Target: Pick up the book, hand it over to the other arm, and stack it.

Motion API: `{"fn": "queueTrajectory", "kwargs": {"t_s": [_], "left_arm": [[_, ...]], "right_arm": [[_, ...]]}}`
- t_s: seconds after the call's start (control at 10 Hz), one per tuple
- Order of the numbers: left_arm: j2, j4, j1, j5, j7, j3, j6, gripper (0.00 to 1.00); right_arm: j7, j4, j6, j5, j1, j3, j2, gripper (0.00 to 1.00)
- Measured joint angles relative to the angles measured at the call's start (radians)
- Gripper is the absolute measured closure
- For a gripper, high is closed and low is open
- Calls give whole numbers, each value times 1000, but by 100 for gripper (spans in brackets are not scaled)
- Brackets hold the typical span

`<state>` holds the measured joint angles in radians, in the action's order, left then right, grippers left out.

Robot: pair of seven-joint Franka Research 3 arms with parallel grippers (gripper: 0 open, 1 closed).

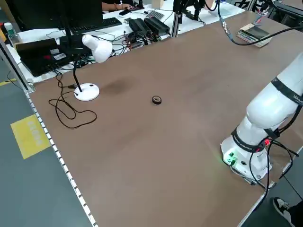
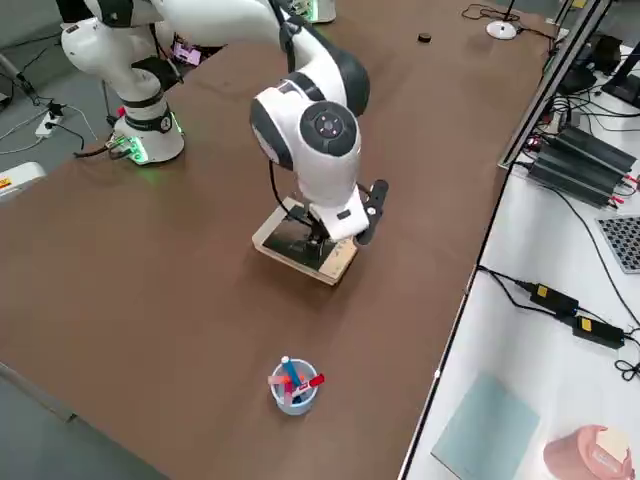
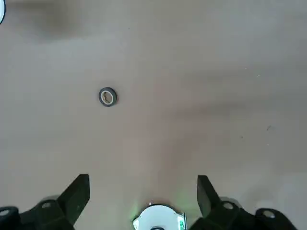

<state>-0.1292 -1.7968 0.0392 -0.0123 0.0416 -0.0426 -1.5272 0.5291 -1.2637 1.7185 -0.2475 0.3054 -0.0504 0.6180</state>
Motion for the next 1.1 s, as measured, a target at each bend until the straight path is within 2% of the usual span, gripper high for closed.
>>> {"fn": "queueTrajectory", "kwargs": {"t_s": [0.5, 1.1], "left_arm": [[1, 12, 1, 31, 8, -9, -23, 1], [22, 64, 0, 35, 13, -13, -24, 0]], "right_arm": [[-61, -80, 18, 11, -34, 0, -66, 0], [-69, -104, 24, 11, -38, 0, -79, 0]]}}
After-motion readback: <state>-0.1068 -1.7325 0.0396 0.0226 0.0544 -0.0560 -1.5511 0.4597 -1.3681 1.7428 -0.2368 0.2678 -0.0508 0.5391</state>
